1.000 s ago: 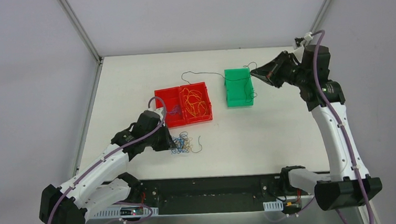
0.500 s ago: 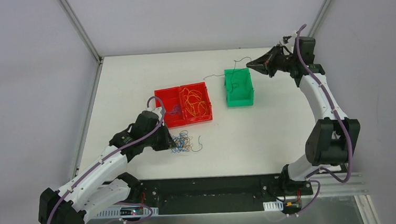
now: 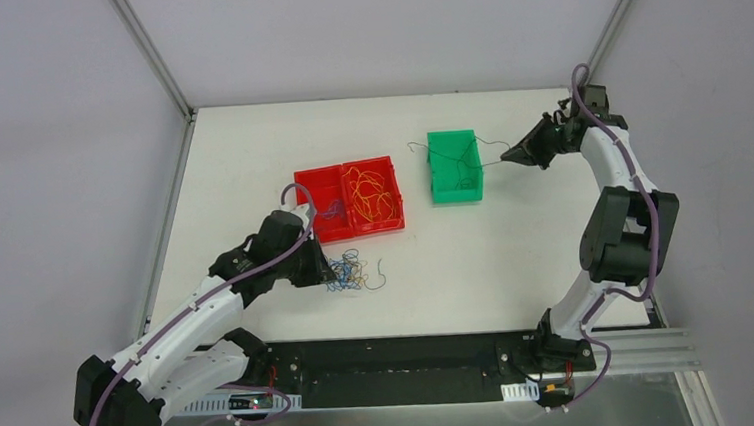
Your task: Untangle the cables
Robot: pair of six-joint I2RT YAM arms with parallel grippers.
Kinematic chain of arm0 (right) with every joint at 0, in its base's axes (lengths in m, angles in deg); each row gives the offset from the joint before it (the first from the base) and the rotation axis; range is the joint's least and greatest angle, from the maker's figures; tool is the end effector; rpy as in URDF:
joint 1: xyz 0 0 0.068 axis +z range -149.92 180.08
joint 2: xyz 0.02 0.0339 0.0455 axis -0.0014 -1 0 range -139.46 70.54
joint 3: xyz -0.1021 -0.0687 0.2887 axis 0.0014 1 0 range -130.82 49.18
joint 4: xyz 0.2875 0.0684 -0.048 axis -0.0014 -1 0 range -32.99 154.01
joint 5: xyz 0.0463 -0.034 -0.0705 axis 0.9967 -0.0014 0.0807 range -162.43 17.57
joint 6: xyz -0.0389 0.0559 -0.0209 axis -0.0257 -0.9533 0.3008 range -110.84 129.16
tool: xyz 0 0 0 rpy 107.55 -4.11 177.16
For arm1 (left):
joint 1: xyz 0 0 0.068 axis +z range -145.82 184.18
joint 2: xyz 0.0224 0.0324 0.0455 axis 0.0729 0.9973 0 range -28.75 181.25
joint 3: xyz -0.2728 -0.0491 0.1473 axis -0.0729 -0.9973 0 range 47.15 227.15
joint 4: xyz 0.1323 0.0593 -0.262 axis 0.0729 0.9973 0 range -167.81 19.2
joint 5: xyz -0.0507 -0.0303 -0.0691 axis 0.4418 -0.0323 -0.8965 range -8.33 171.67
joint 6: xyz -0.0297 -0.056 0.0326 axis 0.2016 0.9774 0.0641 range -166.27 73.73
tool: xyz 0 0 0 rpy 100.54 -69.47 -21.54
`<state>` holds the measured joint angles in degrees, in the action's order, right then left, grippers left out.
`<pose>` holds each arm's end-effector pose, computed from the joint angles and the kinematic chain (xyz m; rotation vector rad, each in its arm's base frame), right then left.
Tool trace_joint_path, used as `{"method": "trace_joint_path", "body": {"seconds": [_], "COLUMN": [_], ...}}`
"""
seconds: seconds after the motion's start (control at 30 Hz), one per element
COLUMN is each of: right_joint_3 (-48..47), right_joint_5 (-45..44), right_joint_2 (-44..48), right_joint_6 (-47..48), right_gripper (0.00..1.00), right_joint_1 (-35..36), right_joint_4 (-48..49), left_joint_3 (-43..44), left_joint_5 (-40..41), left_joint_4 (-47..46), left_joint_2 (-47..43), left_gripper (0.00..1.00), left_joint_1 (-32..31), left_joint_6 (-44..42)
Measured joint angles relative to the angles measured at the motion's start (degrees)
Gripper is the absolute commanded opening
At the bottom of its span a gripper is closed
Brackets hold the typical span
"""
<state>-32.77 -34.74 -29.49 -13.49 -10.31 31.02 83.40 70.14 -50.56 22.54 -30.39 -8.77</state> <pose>0.4378 -0.0439 0.2899 0.4034 2.3746 0.9019 0.1717 -0.1326 0.2479 0.0469 2.4524 -0.8376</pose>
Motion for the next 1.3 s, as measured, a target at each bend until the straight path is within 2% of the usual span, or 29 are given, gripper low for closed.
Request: {"method": "trace_joint_path", "body": {"seconds": [0.23,0.63,0.87,1.3], "right_joint_3": [-0.3,-3.4,-3.7,-4.0], "right_joint_5": [-20.1,-41.3,-48.9,-56.3], "right_joint_2": [1.4,1.7,3.0,2.8], "right_joint_6": [7.4,10.1,10.0,8.1], "right_gripper": [0.00,0.00,0.00,0.00], "right_joint_1": [2.5,6.1,6.9,5.3], "right_joint_4": [-8.0,-12.4,-12.8,-13.4], "left_joint_3": [0.4,1.6,1.6,1.6], "left_joint_5": [0.0,0.0,0.0,0.0], "left_joint_4": [0.0,-0.2,-0.2,-0.4], "left_joint_2": [1.8,3.2,3.5,3.5], "left_gripper": [0.00,0.00,0.00,0.00], "left_joint_1": [0.0,-0.8,-1.1,-1.1], "left_joint_6": [0.0,0.0,0.0,0.0]}}
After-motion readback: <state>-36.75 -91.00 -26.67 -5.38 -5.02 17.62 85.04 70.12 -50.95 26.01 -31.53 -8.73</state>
